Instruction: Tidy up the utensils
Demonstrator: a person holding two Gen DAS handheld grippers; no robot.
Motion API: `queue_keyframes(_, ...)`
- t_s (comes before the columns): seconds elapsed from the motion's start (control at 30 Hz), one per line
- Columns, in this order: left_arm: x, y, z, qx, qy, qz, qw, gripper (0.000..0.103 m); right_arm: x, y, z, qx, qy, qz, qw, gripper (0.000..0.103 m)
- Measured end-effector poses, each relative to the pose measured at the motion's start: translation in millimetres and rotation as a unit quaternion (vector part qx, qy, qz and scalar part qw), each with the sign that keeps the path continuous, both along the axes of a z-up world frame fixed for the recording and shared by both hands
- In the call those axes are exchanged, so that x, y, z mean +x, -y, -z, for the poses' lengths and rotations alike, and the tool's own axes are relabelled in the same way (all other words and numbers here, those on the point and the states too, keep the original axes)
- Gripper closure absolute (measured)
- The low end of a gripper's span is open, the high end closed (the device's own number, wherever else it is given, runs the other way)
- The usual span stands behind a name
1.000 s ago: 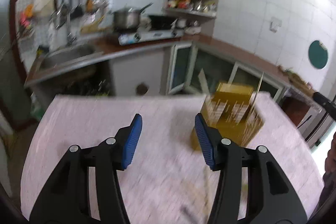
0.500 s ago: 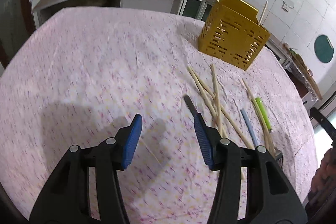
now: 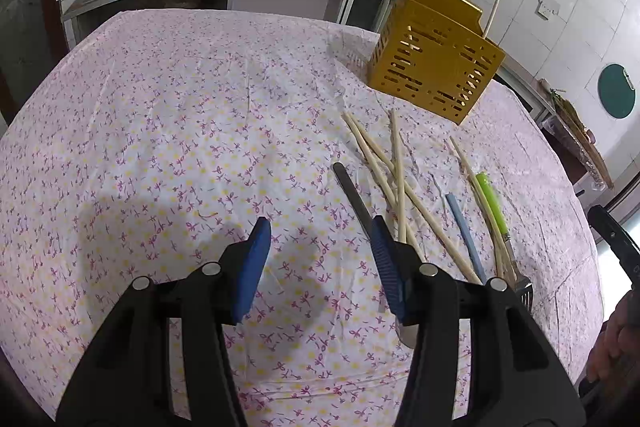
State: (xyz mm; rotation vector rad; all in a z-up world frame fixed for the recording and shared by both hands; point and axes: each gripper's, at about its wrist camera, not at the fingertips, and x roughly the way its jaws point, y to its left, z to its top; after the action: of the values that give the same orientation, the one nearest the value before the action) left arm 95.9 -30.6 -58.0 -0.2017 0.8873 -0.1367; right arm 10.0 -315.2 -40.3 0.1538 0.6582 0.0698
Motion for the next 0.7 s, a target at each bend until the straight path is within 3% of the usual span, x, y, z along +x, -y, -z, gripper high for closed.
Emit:
queue_keyframes(0.3,14.4,2.0,5.3,0.001,-0.008,0.011,0.9999,0.053,17.4,-24.5,-4.2,-0.008,-0.008,-0.025,1.000,0.068)
queue_keyframes(0.7,43.7,7.1,15.8,-0.002,-0.021,0.023,0.9995,0.053,71.4,-55.8,2.6,0.002,-0.043,-0.048,0.998,0.068)
